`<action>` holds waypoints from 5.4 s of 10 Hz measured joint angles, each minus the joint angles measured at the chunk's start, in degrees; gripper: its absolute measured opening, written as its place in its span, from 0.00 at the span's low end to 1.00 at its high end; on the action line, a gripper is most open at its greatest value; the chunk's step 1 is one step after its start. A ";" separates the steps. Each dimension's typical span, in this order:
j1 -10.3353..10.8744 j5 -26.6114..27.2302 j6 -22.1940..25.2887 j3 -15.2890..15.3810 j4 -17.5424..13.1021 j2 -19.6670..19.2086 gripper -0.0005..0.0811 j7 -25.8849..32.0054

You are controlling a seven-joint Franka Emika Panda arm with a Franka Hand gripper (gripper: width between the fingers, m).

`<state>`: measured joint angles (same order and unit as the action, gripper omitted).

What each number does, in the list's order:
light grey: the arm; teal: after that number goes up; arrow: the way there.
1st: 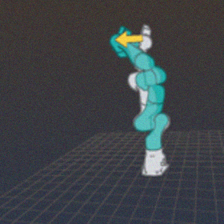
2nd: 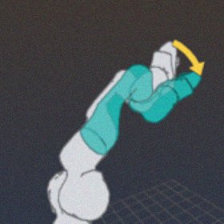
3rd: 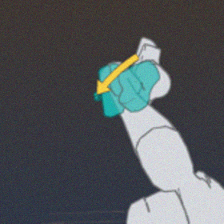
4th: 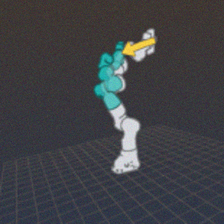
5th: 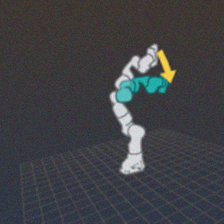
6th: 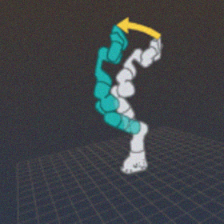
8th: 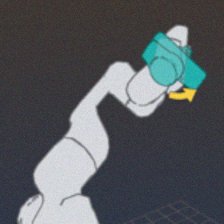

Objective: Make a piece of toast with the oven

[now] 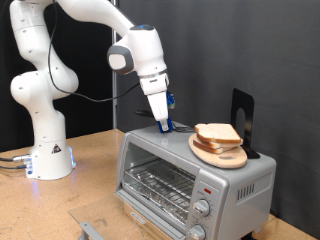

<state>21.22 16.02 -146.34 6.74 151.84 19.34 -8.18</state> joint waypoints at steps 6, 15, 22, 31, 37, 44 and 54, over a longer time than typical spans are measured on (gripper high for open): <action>0.05 0.23 -0.10 0.00 -0.15 0.05 0.99 0.02; 0.05 0.14 -0.13 0.06 -0.15 0.05 0.55 0.02; 0.58 4.38 3.84 -0.74 -1.99 4.13 0.55 1.79; -3.97 9.21 5.01 -4.78 0.39 12.31 0.55 -0.61; -14.66 5.12 9.12 -7.37 5.36 19.99 0.55 -0.91; -16.38 4.77 18.49 -10.07 2.31 17.64 0.54 -1.35; -14.90 3.70 17.34 -8.63 -5.82 4.94 0.54 1.67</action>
<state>6.32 19.72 -129.00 -1.89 146.02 24.28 -6.50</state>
